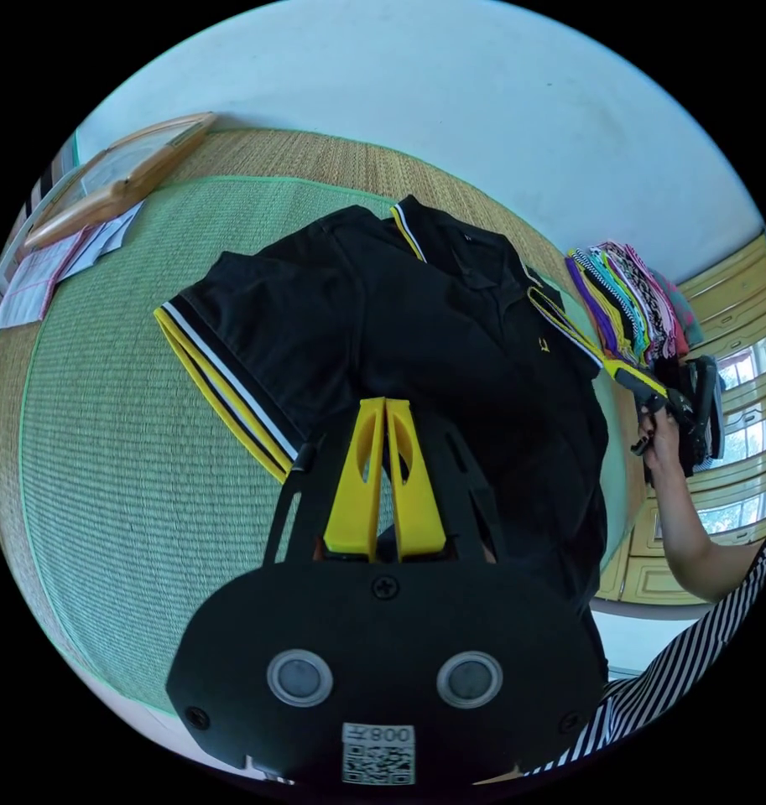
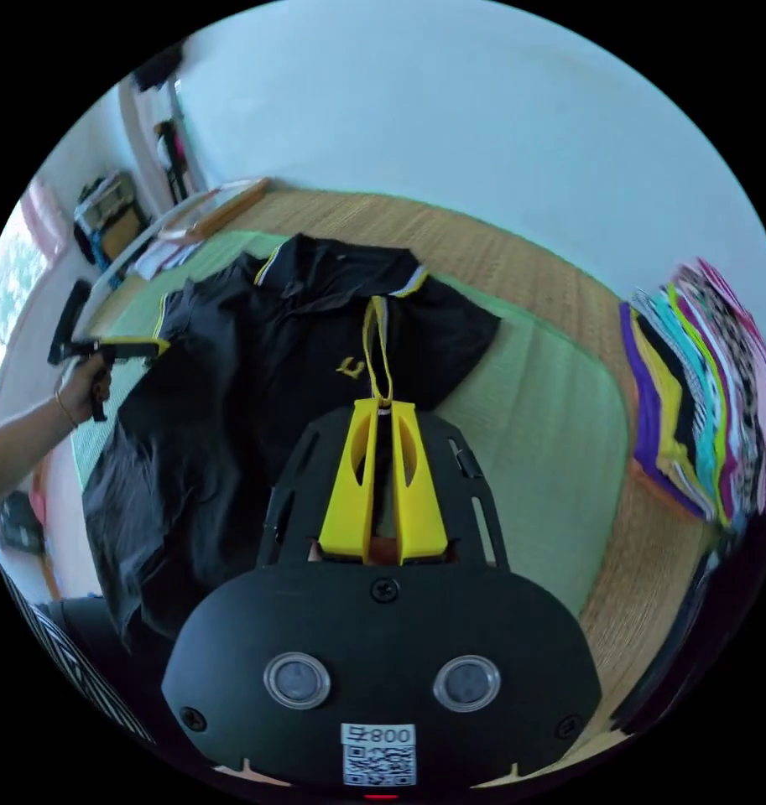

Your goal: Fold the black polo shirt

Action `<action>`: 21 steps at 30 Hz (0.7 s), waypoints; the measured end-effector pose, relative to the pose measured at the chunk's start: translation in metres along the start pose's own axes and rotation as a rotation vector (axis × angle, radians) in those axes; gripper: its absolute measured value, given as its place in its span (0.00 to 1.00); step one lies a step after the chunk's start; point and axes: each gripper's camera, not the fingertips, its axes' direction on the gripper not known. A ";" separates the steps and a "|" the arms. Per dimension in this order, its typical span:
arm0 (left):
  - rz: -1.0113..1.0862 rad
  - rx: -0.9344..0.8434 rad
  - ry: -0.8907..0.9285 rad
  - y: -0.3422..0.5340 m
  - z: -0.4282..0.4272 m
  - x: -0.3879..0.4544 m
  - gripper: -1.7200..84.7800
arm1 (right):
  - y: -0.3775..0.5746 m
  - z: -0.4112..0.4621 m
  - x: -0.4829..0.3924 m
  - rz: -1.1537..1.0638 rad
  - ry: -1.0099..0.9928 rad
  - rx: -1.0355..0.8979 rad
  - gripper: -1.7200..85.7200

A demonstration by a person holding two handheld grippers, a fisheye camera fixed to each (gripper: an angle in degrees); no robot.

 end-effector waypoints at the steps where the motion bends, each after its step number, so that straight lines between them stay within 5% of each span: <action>1: 0.001 0.003 0.002 0.000 0.000 -0.001 0.02 | 0.014 -0.015 0.028 0.084 0.003 0.034 0.04; 9: -0.019 0.034 0.029 -0.004 0.001 -0.013 0.02 | 0.144 -0.044 0.182 0.693 -0.064 0.114 0.02; 16: 0.025 0.028 0.017 -0.020 0.011 -0.005 0.02 | 0.078 -0.015 0.105 0.322 -0.189 0.066 0.02; 21: 0.042 0.032 0.001 -0.032 0.018 0.002 0.02 | 0.019 0.033 0.079 0.180 -0.012 -0.069 0.02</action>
